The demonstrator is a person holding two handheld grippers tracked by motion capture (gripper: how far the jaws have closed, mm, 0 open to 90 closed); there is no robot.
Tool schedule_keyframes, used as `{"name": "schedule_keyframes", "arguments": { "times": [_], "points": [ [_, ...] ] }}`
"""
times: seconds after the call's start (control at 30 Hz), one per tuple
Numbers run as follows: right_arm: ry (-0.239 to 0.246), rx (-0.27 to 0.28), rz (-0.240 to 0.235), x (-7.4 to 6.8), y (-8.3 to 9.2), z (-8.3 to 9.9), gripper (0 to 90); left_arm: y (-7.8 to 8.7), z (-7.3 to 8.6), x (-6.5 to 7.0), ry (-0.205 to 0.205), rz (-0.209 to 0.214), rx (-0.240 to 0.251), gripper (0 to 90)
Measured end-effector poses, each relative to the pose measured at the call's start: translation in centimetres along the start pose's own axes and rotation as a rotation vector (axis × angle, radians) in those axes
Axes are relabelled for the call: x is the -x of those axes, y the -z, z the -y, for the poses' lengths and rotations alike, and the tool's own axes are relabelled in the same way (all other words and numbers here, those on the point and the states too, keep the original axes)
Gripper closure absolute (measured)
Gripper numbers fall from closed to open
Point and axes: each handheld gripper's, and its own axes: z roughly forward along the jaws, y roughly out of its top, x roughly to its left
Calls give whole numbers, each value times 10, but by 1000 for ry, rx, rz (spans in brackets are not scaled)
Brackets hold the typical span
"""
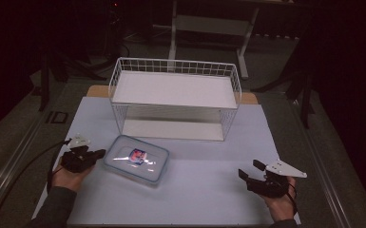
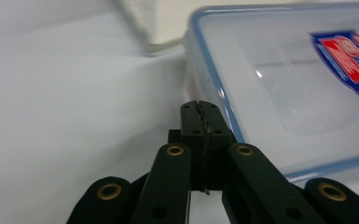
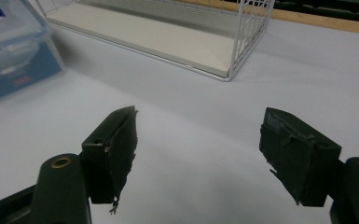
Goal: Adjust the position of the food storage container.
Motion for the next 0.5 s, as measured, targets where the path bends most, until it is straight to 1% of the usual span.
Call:
{"name": "schedule_keyframes", "arguments": {
  "times": [0.07, 0.1, 0.17, 0.3, 0.4, 0.43, 0.5],
  "points": [
    [1, -1, 0, 0, 0, 0, 272, -5, -1, 15, -11, 46, -8, 900],
    [0, -1, -2, 0, -1, 0, 271, -8, -2, 22, -25, 76, -15, 899],
    [0, 0, -4, 0, -1, 0, 271, -14, -5, 38, -58, 118, -26, 899],
    [-4, 3, -10, 0, -1, 0, 272, -28, -12, 69, -102, 171, -31, 898],
    [-8, 4, -13, 0, -2, -1, 272, -34, -14, 82, -117, 197, -27, 898],
    [-9, 5, -15, 0, -2, -1, 271, -36, -14, 85, -114, 201, -23, 898],
    [-10, 4, -20, 0, -3, -1, 272, -38, -15, 87, -113, 207, -20, 898]
  ]
}}
